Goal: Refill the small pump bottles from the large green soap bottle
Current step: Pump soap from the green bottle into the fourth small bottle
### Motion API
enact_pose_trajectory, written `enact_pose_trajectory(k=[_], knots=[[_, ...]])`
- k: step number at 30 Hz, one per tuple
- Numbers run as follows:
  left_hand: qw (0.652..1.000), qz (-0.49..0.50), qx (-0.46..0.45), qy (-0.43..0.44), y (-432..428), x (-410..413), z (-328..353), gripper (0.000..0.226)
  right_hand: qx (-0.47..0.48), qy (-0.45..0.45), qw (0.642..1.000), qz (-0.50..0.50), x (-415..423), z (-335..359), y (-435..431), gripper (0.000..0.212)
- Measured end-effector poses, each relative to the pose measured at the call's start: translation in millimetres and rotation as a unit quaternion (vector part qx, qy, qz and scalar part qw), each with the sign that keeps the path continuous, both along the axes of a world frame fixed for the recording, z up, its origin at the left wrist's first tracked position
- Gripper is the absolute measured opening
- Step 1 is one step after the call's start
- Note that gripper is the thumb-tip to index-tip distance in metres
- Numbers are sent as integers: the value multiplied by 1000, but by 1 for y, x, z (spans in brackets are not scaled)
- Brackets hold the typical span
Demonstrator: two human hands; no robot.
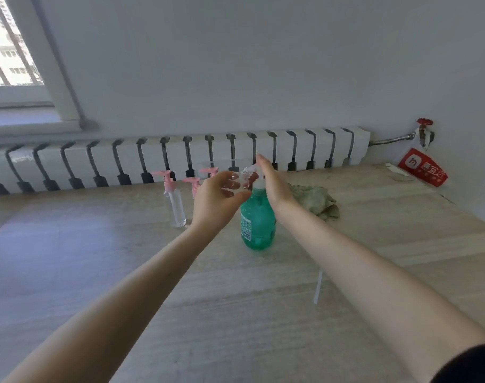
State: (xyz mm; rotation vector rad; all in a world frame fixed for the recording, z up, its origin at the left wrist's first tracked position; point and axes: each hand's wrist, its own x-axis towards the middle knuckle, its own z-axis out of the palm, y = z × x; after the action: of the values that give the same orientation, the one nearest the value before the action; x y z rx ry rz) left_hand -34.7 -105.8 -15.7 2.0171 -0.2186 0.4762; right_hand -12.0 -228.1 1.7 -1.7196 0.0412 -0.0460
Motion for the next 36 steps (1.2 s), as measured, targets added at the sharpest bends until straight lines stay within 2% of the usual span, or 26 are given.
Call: enact_pose_trajectory(k=[6, 10, 12, 17, 29, 31, 36], knots=[[1000, 7, -4, -4, -2, 2, -5, 45, 46, -38, 998, -22, -1, -9, 2, 54], [1000, 4, 2, -5, -1, 5, -8, 43, 105, -53, 990, -74, 3, -16, 5, 55], [1000, 5, 5, -8, 0, 6, -8, 41, 108, -52, 989, -87, 6, -17, 4, 55], [1000, 3, 9, -6, 1, 8, -16, 40, 124, -48, 985, -113, 11, -21, 3, 32], [1000, -11, 17, 1, 4, 6, -12, 46, 117, -44, 983, -134, 11, -20, 7, 30], [1000, -16, 17, 3, 5, 5, -10, 46, 117, -40, 983, -135, 9, -19, 8, 33], [999, -42, 7, 3, 4, 5, -5, 43, 123, -35, 984, -128, 4, -15, 10, 58]])
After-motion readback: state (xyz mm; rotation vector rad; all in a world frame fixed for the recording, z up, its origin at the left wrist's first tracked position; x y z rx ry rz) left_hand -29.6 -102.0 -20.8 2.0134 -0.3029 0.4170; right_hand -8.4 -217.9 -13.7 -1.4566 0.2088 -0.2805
